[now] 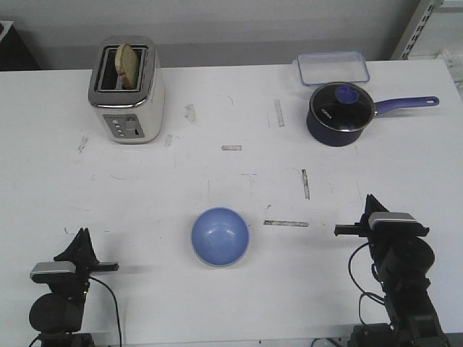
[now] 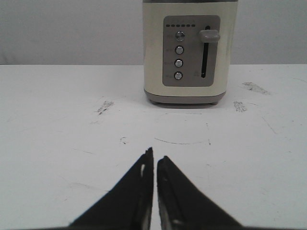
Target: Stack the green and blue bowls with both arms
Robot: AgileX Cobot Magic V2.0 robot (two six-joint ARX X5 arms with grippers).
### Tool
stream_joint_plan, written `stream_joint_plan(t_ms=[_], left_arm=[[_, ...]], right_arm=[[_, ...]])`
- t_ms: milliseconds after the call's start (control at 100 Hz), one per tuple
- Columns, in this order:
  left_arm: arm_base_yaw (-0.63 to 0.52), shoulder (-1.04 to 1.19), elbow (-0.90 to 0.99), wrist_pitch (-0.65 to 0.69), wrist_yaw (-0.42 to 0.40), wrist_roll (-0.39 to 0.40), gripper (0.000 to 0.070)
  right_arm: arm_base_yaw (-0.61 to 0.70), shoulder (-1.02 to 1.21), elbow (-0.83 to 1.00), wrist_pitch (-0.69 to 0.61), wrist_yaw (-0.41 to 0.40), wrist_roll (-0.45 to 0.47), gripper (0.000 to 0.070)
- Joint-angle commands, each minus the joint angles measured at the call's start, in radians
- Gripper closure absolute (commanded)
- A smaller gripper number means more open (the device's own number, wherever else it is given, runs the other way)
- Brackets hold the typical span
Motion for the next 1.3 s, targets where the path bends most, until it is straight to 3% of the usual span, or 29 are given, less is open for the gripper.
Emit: stream_joint_plan(t_ms=[0,230,570,860,1020,1290], left_arm=[[0.002,-0.002,-0.021,0.013,0.000,-0.002,0.0699],[0.002,-0.002,-0.021,0.013,0.000,-0.002,0.0699],[0.002,-0.002,-0.021,0.013,0.000,-0.002,0.0699],[0.002,-0.002,-0.021,0.013,0.000,-0.002,0.0699],[0.002,-0.002,-0.021,0.014,0.000,-0.002,0.0699],[0.002,-0.001,-0.021,0.010,0.000,-0.002,0.0699]], right_arm=[[0.001,0.003,0.006,0.010,0.000,0.009,0.0700],[-0.015,-0.048,-0.026,0.021,0.000,-0.014,0.0700],[-0.042,-0.306,-0.300,0.077,0.000,-0.016,0.0700],[-0.042,-0.525,-0.425,0.081,0.000,-0.016,0.0700],[-0.040,-0.518,-0.506,0.190,-0.002,0.002,0.0700],[-0.038,-0.518,-0.504,0.182,-0.004,0.003,0.0700]])
